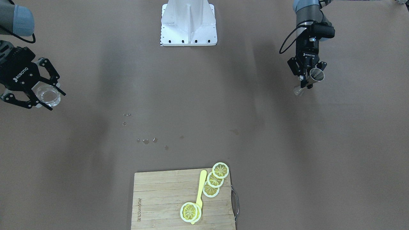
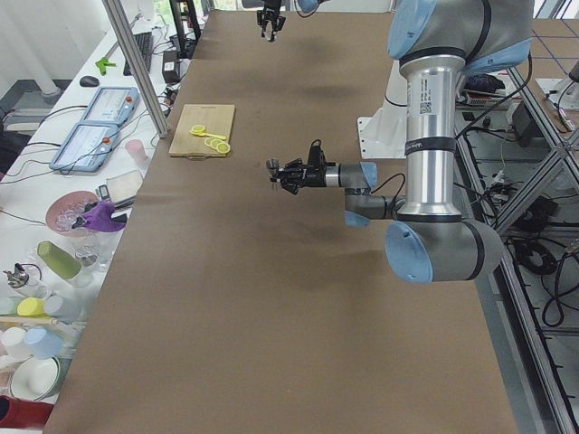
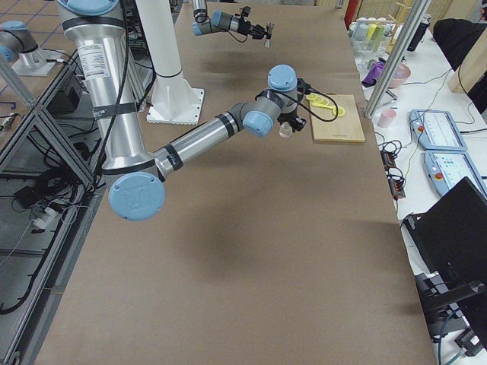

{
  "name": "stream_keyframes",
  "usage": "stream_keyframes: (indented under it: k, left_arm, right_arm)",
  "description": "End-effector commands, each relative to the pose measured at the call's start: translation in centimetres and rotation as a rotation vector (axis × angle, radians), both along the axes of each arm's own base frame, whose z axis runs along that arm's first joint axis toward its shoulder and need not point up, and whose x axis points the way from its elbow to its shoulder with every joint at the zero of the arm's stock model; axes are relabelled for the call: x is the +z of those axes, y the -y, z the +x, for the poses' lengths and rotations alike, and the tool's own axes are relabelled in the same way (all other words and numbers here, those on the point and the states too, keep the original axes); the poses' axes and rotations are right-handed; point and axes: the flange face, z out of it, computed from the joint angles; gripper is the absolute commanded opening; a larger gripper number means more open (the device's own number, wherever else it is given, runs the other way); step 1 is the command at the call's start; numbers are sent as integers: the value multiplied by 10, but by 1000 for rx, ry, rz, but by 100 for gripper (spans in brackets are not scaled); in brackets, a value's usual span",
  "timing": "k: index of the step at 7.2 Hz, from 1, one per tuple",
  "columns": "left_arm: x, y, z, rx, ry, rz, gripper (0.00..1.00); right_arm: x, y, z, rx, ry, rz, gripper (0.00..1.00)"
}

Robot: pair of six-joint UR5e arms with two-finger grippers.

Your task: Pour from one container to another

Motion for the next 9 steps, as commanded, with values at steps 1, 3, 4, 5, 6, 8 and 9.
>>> stream_keyframes:
  k: [1,3,4,5,6,8,9]
  left_arm:
    - [-30,-4,13,146,-13,33,0]
    - [-50,-3,28,207,4,75,0]
    - [-68,8,32,239,44,131,0]
    - [-87,18,39,277,62,177,0]
    - [-113,32,52,332,57,219,0]
    - [-160,68,84,446,52,258,0]
    - [-175,87,102,507,59,270,0]
  right_arm:
    - [1,-3,-7,-11,-3,0,0]
    - [-3,-7,-16,-27,-1,9,0]
    - [-8,-7,-16,-27,4,18,0]
    - [-16,-7,-28,-43,9,31,0]
    - [-22,-7,-34,-44,9,45,0]
    - [-36,-9,-45,-67,19,84,0]
    - [-39,-14,-61,-75,8,100,0]
